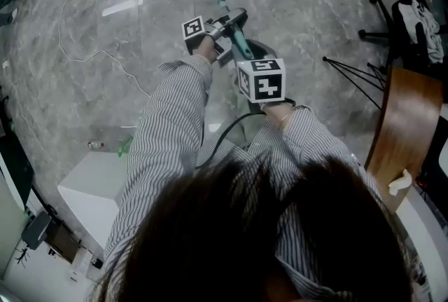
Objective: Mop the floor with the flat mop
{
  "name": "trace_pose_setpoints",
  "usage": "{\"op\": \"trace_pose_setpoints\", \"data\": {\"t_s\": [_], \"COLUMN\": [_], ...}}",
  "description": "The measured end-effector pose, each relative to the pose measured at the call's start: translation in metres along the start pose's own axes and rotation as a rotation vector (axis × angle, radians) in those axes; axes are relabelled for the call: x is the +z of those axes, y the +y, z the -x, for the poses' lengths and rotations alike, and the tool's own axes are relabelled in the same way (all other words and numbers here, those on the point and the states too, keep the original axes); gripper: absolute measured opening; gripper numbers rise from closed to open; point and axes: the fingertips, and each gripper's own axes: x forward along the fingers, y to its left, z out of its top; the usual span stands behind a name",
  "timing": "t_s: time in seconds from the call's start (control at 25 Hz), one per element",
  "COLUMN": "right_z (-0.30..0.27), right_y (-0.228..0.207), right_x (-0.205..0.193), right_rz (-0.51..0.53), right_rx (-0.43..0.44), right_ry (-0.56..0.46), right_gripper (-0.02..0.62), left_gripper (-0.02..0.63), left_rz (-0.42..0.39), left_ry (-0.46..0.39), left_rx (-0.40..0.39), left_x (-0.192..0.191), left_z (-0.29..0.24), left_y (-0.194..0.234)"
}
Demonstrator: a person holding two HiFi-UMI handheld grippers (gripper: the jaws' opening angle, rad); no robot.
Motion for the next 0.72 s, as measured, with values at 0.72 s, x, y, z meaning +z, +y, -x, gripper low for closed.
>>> {"op": "trace_pose_setpoints", "data": {"t_s": [0.72], "right_z": [0.155], "right_y": [0.049], "right_x": [-0.261], "right_rz": [-0.070], "right_rx": [-0.059], "right_ry": [-0.010], "right_gripper": [0.124], "left_gripper": [0.101], "left_rz": [0.038], "left_ry": [0.072], "left_rx": [0.004], "left_x": [-0.235], "left_z": [0.150], "left_y": [0.133]}}
